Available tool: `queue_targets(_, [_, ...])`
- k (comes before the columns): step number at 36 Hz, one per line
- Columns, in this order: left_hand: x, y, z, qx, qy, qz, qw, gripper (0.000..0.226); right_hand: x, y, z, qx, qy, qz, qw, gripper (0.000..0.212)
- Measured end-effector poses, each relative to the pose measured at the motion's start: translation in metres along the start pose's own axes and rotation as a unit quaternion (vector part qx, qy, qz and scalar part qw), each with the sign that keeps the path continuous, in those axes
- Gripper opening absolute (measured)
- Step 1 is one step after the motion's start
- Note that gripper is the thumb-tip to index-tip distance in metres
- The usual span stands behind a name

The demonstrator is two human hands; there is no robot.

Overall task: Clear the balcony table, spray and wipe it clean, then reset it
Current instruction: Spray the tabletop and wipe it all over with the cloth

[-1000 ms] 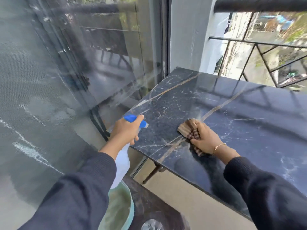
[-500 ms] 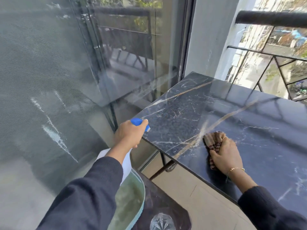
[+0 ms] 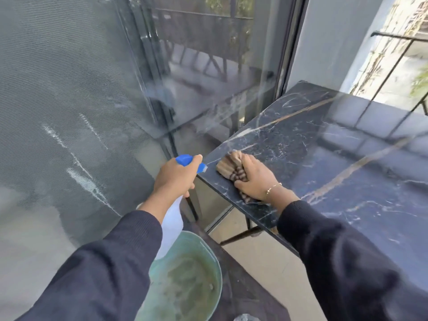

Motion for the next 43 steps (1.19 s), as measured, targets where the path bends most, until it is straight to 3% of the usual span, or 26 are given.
queue_targets(4, [-0.002, 0.006, 0.014, -0.002, -0.003, -0.007, 1.0, 0.045, -0.012, -0.002, 0.036, 0.038, -0.024, 0.016, 0.999, 0.062])
queue_targets(8, [-0.009, 0.013, 0.036, 0.008, 0.003, 0.012, 1.0, 0.038, -0.041, -0.024, 0.075, 0.022, 0.024, 0.01, 0.999, 0.062])
queue_targets(18, [-0.024, 0.019, 0.1, 0.027, 0.01, 0.054, 0.998, 0.04, -0.089, -0.054, 0.21, -0.142, 0.245, -0.03, 0.959, 0.059])
queue_targets(24, [-0.031, 0.007, 0.109, 0.022, 0.023, 0.04, 0.999, 0.041, -0.07, -0.038, 0.226, -0.192, 0.296, -0.025, 0.935, 0.045])
queue_targets(38, [-0.019, -0.002, 0.06, 0.003, -0.016, 0.033, 0.999, 0.039, 0.022, 0.002, 0.074, -0.123, 0.129, -0.023, 0.984, 0.051])
queue_targets(41, [-0.019, -0.005, 0.042, -0.002, -0.03, 0.038, 0.999, 0.039, 0.04, 0.012, 0.054, -0.063, 0.069, -0.084, 0.992, 0.05])
queue_targets(43, [-0.021, -0.007, 0.035, -0.003, -0.037, 0.056, 0.998, 0.036, 0.044, 0.016, 0.048, -0.011, 0.066, -0.187, 0.98, 0.035])
Point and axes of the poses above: each hand's wrist, its own z-axis away from the middle knuckle, its own y-axis out of the palm, x = y × z, the point moved 7 cm from there along -z, towards the middle knuckle, and after that the axes turned 2 degrees about -x, right-handed, at the moved point
